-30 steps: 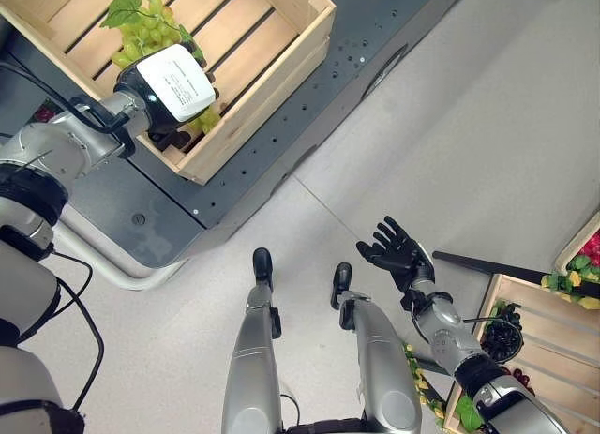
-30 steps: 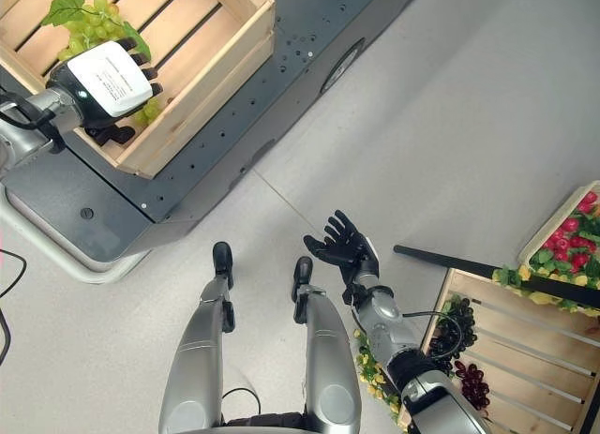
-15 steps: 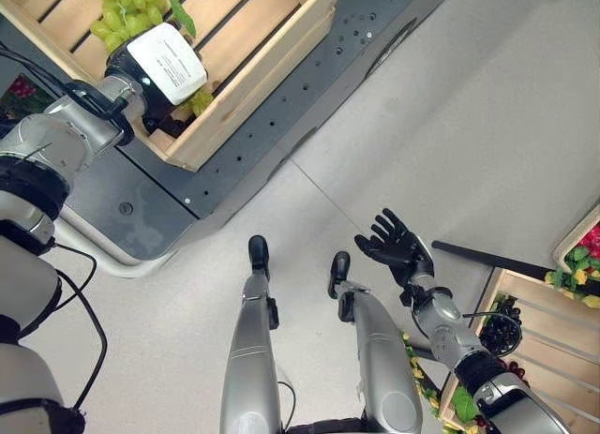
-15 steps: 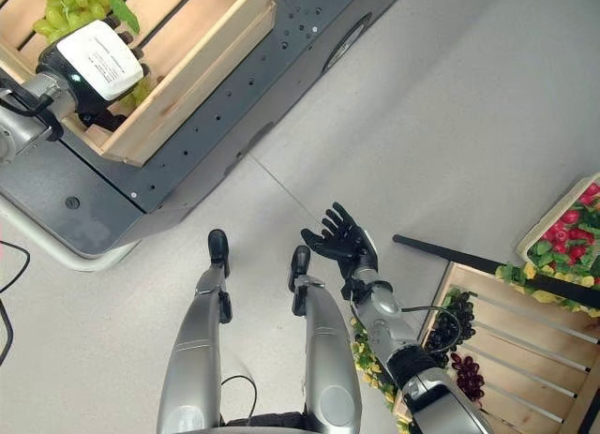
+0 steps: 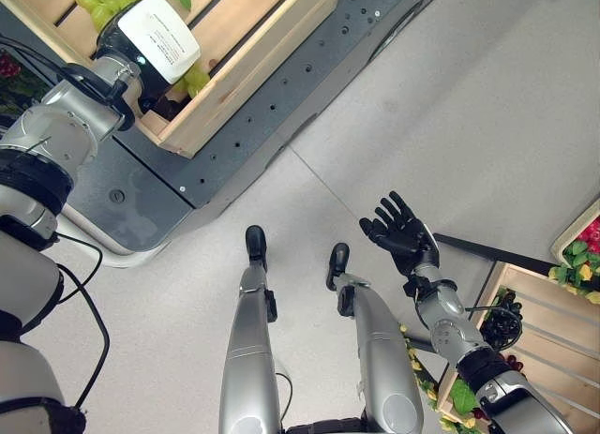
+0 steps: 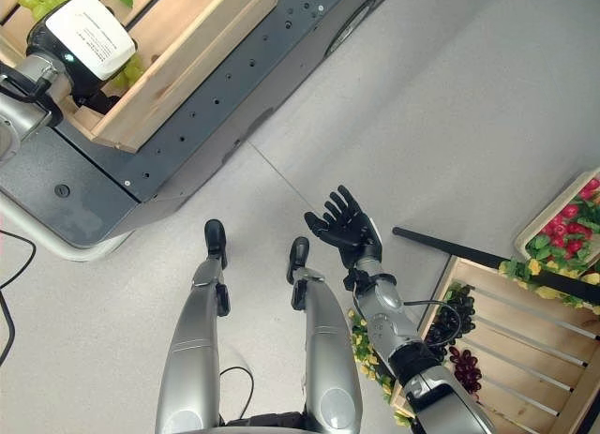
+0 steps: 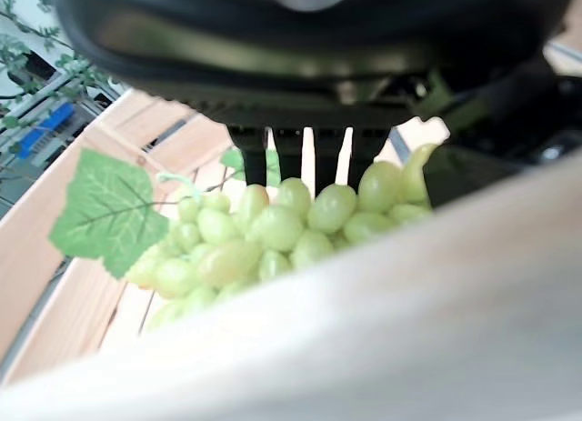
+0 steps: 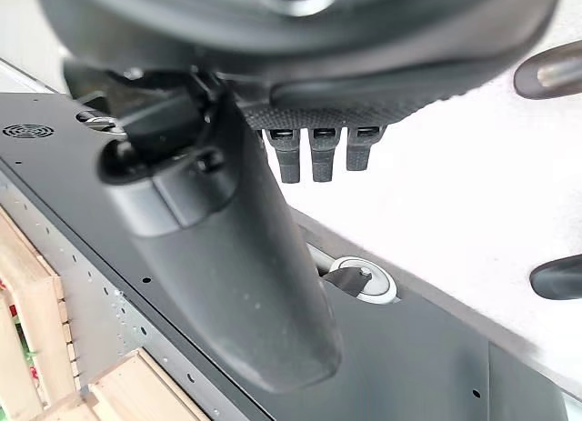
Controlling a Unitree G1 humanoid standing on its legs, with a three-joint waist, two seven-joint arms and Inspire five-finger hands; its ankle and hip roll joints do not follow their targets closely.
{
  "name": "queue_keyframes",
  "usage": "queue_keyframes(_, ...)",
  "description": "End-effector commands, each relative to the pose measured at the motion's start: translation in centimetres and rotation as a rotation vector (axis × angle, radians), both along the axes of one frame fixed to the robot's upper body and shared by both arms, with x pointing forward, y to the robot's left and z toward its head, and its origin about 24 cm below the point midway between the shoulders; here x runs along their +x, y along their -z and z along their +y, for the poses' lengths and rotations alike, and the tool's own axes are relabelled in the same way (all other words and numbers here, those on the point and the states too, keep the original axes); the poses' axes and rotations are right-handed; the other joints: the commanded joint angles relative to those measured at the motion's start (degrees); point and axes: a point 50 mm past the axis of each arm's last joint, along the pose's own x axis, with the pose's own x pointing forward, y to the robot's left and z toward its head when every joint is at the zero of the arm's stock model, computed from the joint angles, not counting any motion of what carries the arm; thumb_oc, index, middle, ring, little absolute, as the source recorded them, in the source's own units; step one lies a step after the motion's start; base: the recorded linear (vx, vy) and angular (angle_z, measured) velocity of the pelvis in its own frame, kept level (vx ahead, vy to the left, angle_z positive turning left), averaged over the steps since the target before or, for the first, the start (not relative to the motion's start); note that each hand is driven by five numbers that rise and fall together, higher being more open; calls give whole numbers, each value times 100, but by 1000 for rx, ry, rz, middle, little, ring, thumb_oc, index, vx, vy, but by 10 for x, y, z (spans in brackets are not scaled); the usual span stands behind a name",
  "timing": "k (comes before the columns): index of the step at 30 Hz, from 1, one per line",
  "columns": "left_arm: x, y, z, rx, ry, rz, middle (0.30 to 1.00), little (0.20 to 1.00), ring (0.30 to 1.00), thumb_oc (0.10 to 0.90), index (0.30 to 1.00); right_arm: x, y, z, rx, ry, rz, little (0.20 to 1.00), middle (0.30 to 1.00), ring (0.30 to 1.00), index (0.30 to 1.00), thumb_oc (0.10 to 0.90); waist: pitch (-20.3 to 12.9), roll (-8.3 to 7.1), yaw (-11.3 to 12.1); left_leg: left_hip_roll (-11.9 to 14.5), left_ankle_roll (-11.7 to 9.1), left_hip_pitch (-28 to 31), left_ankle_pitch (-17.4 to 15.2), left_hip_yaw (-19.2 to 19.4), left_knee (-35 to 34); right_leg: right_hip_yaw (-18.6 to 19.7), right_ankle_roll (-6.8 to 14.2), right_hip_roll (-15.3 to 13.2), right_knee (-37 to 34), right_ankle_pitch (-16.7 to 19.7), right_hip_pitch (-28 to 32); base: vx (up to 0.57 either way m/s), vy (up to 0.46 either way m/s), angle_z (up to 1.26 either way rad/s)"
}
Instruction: Pick up the fruits from the basket on one side to the basket on the other side
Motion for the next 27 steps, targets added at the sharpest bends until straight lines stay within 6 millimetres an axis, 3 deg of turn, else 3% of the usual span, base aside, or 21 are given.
queue_keyframes(1,-15,-23,43,4,-189,-135,300,300,300,400,300,-4,-30,-18,88,72,-198,900,900,900,900,800,-48,-140,81,-98,141,425,-902,418,372,175,248,64,-566,947,153,0,0,0)
queue_keyframes(11,-17,-24,33,-20,-1,-146,300,300,300,400,300,-5,-35,-20,115,67,-221,900,900,900,900,800,-48,-118,82,-105,169,747,-999,445,381,201,264,51,-571,914,416,0,0,0)
queue_keyframes(17,-21,-21,34,-164,85,-169,300,300,300,400,300,-7,-33,-17,125,53,-217,900,900,900,900,800,-48,-45,125,-134,201,1135,-1081,479,384,226,282,-3,-577,870,762,5,-3,-1)
queue_keyframes(22,-30,-25,42,-553,213,-348,300,300,300,400,300,-10,-32,-14,132,52,-213,900,900,900,900,800,-48,39,186,-160,219,1599,-1146,529,336,249,286,-81,-593,833,1167,27,-28,-9)
queue_keyframes(27,-40,-11,60,-864,307,-495,300,300,300,400,300,-14,-29,-9,121,55,-203,900,900,900,900,800,-48,119,224,-206,226,2095,-1206,573,277,274,274,-155,-604,796,1592,37,-3,-4)
